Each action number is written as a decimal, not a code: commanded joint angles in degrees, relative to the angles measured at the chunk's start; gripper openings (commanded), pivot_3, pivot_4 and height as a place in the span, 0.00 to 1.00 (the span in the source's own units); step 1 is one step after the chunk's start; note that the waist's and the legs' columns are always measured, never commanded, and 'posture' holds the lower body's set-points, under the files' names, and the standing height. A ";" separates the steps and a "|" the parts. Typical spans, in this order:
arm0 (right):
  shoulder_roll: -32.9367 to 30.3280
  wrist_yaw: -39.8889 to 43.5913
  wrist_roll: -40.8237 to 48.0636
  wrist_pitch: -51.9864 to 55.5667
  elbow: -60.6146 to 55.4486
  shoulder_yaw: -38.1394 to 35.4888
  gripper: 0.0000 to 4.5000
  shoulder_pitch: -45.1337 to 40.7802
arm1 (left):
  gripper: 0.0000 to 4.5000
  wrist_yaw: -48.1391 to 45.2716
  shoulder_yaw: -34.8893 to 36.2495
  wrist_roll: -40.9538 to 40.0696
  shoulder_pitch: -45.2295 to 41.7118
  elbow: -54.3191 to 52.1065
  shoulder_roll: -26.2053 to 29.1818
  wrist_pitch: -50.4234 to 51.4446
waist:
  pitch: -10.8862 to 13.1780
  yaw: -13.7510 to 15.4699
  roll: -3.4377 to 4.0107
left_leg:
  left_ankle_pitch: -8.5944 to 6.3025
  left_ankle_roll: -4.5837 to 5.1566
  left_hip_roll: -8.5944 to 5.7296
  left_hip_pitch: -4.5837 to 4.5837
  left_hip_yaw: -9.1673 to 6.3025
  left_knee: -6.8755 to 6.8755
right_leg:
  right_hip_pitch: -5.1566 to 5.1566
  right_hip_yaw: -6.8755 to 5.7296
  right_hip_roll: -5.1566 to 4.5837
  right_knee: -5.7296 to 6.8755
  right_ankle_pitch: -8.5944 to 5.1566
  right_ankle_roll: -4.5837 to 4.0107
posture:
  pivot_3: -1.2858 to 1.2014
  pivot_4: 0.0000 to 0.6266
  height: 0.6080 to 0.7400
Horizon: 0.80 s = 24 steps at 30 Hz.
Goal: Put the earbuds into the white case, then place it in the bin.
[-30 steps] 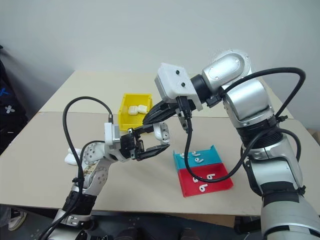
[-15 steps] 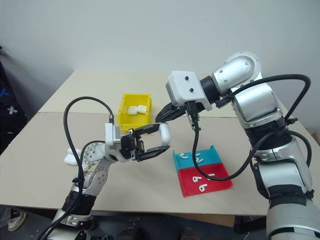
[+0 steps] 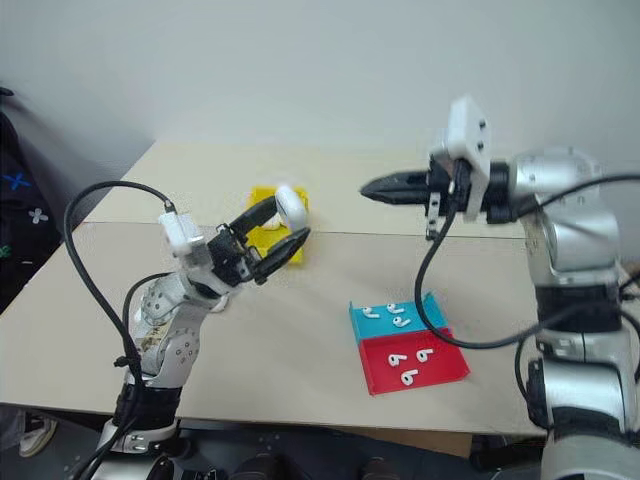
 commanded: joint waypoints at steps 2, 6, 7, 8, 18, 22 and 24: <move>-0.08 -8.39 3.06 5.87 -11.31 -4.59 0.01 7.75 | 0.61 20.18 0.18 13.49 -8.77 4.67 -2.27 7.58 | 0.00 0.32 -0.01 | 0.00 0.00 0.00 -0.01 -0.03 0.05 | 0.01 -0.01 0.02 0.02 0.01 0.02 | 0.52 0.24 1.00; 0.58 -13.31 3.91 8.86 -16.15 -4.48 0.01 12.78 | 0.61 30.76 0.04 20.77 -16.51 12.71 -2.56 16.92 | 0.01 0.18 -0.02 | 0.00 0.01 -0.04 -0.02 -0.04 0.09 | 0.03 0.01 0.02 -0.03 -0.06 0.25 | 0.52 0.24 1.00; 0.64 -14.09 3.85 9.07 -16.90 -4.29 0.01 13.61 | 0.61 32.34 0.02 21.79 -18.52 15.42 -2.48 18.54 | 0.01 0.12 -0.02 | -0.01 0.01 -0.04 -0.03 -0.04 0.09 | 0.03 0.00 0.02 -0.05 -0.08 0.28 | 0.52 0.24 1.00; 0.62 -14.81 3.75 9.49 -17.39 -4.08 0.01 14.17 | 0.61 33.85 -0.25 23.11 -20.43 18.93 -2.27 18.29 | 0.01 0.10 -0.02 | -0.01 0.02 -0.04 -0.03 -0.04 0.09 | 0.02 0.01 0.02 -0.05 -0.08 0.28 | 0.52 0.24 1.00; -1.05 -18.30 2.31 11.81 -19.14 -2.43 0.01 15.33 | 0.61 36.68 -1.58 25.40 -28.30 36.31 -2.97 27.92 | 0.03 0.09 -0.05 | -0.02 0.02 -0.06 -0.08 -0.04 0.02 | -0.01 -0.01 0.00 -0.10 -0.05 0.23 | 0.52 0.24 1.00; -0.99 -19.40 2.58 12.37 -20.28 -1.67 0.00 15.76 | 0.81 34.42 -3.30 25.82 -28.24 37.92 -2.84 29.84 | 0.03 0.12 -0.06 | -0.02 0.01 -0.07 -0.11 -0.04 0.00 | -0.04 -0.01 -0.01 -0.11 0.00 0.14 | 0.52 0.24 1.00; -1.00 -19.70 2.72 12.49 -20.60 -1.42 0.00 15.80 | 0.96 34.92 -3.47 26.10 -27.96 37.97 -3.07 28.20 | 0.03 0.09 -0.06 | -0.02 0.01 -0.08 -0.10 -0.04 0.00 | -0.04 -0.01 -0.02 -0.10 0.00 0.14 | 0.52 0.24 1.00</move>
